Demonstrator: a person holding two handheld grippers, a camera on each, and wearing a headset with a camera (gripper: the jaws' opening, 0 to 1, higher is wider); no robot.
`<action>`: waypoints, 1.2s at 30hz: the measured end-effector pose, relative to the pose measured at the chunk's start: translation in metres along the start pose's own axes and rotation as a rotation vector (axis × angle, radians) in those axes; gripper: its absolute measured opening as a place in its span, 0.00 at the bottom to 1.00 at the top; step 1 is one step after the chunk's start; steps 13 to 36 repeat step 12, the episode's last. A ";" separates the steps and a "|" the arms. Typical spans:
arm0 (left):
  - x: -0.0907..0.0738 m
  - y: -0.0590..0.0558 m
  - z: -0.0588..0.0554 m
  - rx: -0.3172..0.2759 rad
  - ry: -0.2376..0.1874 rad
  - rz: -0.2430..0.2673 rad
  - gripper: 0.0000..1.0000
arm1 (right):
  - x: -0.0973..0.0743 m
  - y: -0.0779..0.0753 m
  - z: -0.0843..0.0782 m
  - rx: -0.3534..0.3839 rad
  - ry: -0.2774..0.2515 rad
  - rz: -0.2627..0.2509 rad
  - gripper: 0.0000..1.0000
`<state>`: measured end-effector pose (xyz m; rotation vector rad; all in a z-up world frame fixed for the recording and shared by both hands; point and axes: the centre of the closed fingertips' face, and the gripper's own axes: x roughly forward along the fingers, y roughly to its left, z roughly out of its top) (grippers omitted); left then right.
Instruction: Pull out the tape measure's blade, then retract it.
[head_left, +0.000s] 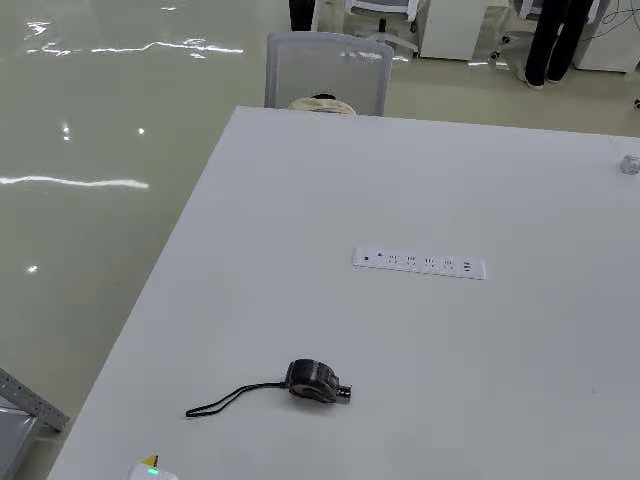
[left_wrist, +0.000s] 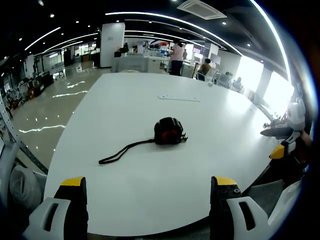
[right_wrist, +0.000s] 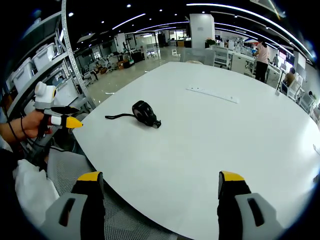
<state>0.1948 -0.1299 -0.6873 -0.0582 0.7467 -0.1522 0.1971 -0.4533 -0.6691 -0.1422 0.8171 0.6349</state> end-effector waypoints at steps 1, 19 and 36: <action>-0.001 0.000 0.000 0.000 -0.001 0.001 1.00 | 0.000 0.001 0.000 0.000 0.001 0.001 0.98; -0.005 0.001 -0.004 -0.017 -0.003 0.011 1.00 | 0.000 0.002 0.002 -0.009 -0.002 0.004 0.98; -0.005 0.001 -0.004 -0.017 -0.003 0.011 1.00 | 0.000 0.002 0.002 -0.009 -0.002 0.004 0.98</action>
